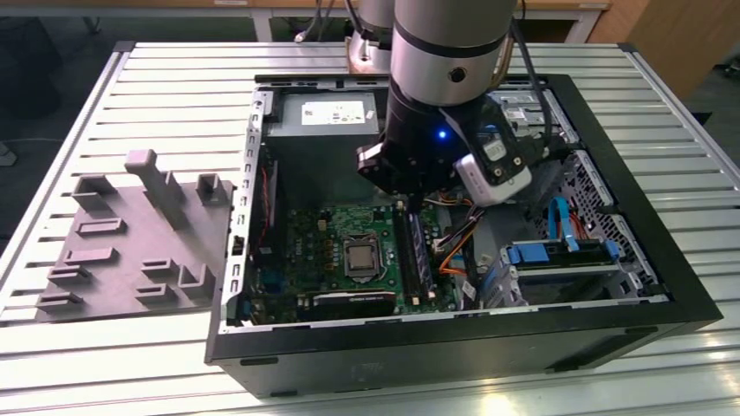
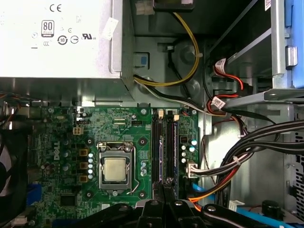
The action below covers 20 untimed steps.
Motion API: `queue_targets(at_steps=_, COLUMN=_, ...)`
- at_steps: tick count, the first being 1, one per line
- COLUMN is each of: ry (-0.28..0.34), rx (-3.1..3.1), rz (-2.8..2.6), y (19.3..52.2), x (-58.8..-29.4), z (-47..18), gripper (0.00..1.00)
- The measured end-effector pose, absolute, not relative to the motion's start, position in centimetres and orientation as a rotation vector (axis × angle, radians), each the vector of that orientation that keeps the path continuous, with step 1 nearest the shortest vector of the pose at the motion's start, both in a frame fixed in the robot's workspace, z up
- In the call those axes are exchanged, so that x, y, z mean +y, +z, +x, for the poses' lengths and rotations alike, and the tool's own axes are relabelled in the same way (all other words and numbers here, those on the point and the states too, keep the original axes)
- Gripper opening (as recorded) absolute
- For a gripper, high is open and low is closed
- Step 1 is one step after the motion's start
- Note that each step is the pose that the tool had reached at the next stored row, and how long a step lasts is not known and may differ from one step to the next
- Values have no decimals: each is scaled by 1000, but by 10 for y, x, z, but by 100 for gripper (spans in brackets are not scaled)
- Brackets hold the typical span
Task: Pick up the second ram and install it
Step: 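Insert the second ram into the second slot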
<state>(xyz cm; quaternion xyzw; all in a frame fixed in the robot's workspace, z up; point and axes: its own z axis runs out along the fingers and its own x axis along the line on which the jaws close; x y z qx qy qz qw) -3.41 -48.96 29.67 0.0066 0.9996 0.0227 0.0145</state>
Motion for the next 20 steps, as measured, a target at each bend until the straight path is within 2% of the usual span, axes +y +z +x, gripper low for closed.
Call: queue_targets(at_steps=20, ry=71, rx=3112, rz=21, y=287, x=-490, z=-34, gripper=12)
